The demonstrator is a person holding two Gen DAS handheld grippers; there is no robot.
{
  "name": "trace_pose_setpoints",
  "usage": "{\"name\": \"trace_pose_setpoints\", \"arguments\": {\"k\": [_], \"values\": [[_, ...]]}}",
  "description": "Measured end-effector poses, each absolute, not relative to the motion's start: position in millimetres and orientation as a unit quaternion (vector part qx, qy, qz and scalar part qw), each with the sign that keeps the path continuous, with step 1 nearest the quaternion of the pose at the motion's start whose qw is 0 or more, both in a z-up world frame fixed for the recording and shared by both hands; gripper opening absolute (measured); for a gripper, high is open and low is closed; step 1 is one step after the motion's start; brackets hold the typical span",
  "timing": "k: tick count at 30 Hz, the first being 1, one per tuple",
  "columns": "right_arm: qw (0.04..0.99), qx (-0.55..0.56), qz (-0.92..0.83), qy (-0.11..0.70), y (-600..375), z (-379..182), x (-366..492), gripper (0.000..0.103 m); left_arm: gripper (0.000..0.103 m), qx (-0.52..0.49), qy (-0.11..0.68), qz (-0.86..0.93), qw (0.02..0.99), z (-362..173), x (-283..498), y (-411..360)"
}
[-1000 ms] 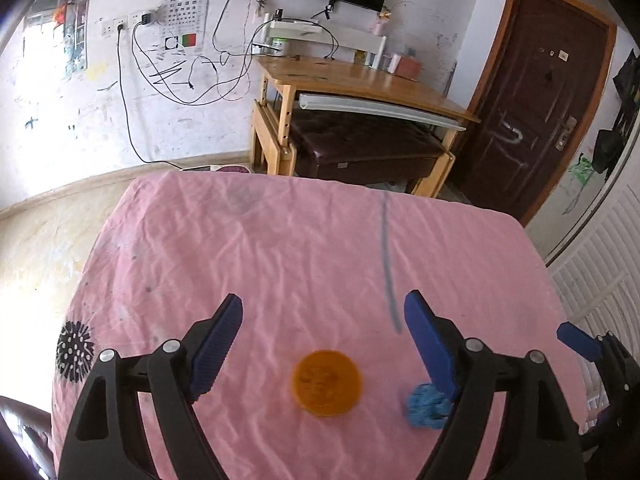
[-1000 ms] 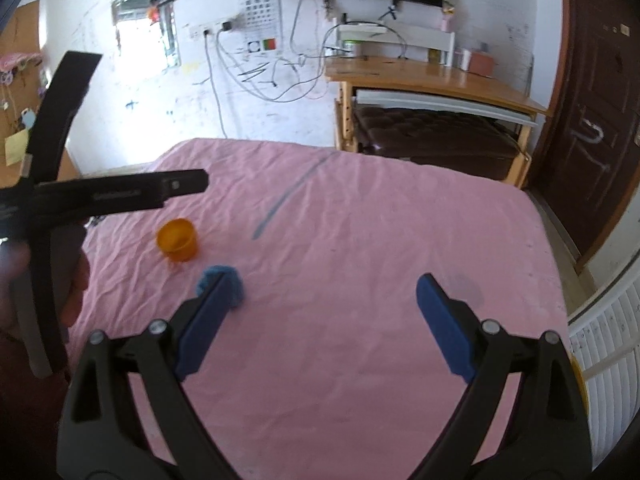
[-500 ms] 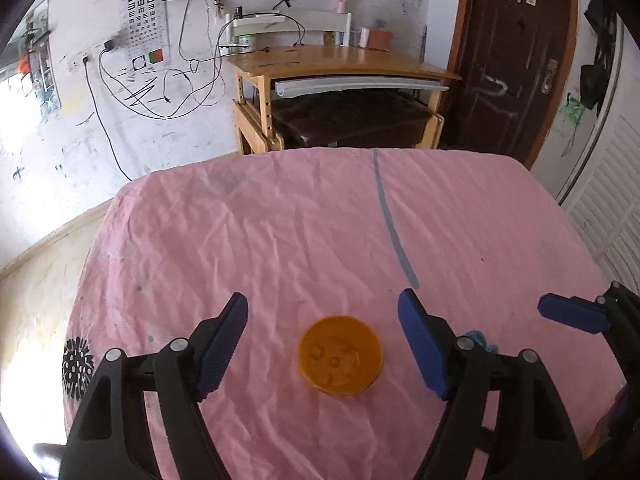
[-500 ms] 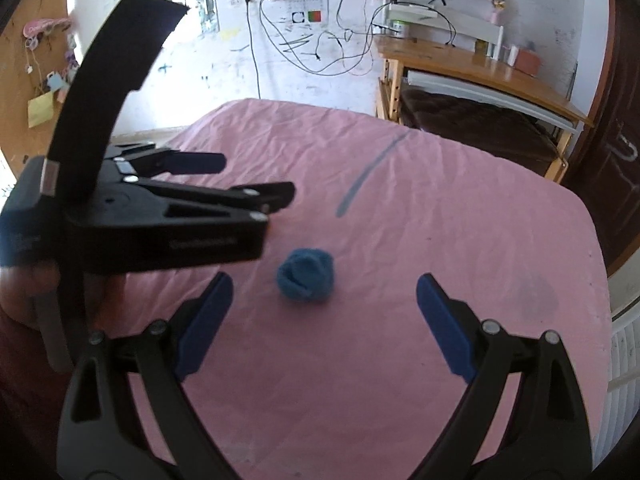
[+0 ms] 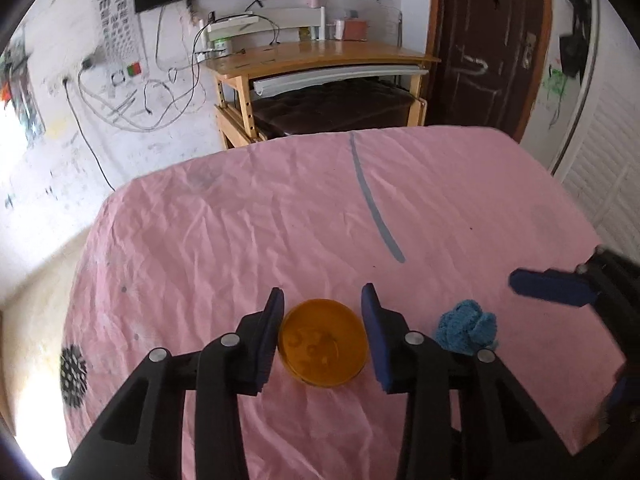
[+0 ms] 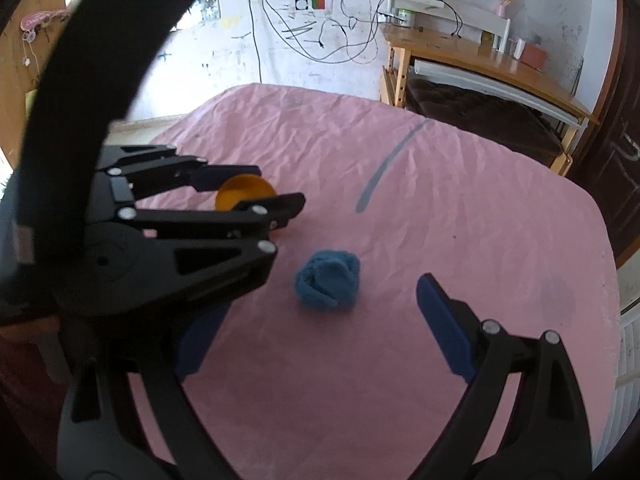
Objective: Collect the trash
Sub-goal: 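Grasp the orange lid with the left gripper while the right grasps the blue fuzzy ball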
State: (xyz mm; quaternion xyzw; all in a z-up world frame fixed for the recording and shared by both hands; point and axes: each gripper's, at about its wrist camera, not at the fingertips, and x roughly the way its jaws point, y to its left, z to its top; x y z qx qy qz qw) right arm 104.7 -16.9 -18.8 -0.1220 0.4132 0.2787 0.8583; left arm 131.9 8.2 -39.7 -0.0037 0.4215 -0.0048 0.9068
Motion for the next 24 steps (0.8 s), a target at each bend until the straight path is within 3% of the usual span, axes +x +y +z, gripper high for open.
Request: {"name": "trace_pose_setpoints", "arguments": {"k": [7, 9, 13, 15, 24], "values": [[0.855, -0.104, 0.27, 0.43, -12.5, -27.6, 115.8, 0.089, 0.035, -0.039, 0.412, 0.026, 0.91, -34.3, 124.9, 40.0], [0.855, -0.103, 0.266, 0.434, -11.6, -29.5, 117.9, 0.073, 0.035, -0.043, 0.412, 0.028, 0.91, -35.4, 123.6, 43.7], [0.855, -0.118, 0.258, 0.434, -7.7, -32.9, 116.4, 0.053, 0.035, -0.049, 0.413, 0.025, 0.909, -35.9, 122.2, 47.0], [0.857, -0.117, 0.256, 0.431, -8.6, -32.3, 116.2, 0.031, 0.035, -0.051, 0.413, 0.024, 0.909, -35.9, 122.0, 46.6], [0.864, -0.111, 0.249, 0.423, -14.2, -30.0, 115.2, 0.03, 0.035, -0.048, 0.415, 0.022, 0.909, -36.7, 120.0, 43.0]]}}
